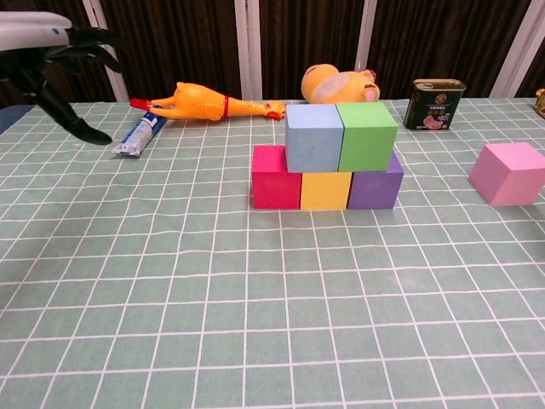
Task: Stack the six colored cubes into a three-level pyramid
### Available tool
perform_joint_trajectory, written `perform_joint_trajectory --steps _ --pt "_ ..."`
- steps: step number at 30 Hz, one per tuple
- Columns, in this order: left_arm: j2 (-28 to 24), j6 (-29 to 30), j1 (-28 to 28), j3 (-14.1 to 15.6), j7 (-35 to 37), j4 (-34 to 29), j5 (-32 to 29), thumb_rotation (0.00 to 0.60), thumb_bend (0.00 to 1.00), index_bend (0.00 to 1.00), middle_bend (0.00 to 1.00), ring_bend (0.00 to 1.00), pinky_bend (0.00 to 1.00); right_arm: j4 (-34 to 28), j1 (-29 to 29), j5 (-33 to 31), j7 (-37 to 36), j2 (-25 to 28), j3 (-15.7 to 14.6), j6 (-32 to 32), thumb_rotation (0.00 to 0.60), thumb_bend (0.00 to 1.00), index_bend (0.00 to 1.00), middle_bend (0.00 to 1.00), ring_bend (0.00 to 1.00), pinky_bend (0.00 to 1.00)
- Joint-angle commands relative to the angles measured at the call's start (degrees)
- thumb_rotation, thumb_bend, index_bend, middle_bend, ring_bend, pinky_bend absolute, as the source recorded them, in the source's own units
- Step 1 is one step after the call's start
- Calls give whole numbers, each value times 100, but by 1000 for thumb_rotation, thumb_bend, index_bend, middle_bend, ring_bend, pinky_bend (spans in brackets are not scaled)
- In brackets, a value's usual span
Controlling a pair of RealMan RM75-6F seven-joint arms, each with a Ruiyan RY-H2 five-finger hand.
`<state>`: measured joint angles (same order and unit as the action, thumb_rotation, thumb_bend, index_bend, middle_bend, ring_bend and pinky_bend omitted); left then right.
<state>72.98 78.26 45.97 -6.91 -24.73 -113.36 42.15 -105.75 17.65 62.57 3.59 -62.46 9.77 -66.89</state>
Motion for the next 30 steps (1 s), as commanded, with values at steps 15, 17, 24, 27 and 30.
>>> perform_joint_trajectory --steps 15,17,24,27,30 --pt "521 -934 -127 107 -249 708 -554 600 159 0 105 47 97 -20 11 -20 -24 20 -13 25 600 308 0 0 0 0" --pt "628 -1013 -69 85 -363 802 -659 600 159 0 105 47 97 -9 14 -30 -32 19 -11 34 600 308 0 0 0 0" --pt "1036 -1293 252 -133 -767 1150 -1036 600 161 0 107 47 97 27 25 -65 -59 15 -10 68 600 308 0 0 0 0" --pt "1173 -1404 426 -229 -960 1274 -1167 600 161 0 107 47 97 41 28 -86 -69 13 -3 75 600 308 0 0 0 0" --pt "1318 -1531 647 -298 -1249 1416 -1395 600 163 0 106 47 97 47 29 -82 -70 9 -2 69 600 309 0 0 0 0"
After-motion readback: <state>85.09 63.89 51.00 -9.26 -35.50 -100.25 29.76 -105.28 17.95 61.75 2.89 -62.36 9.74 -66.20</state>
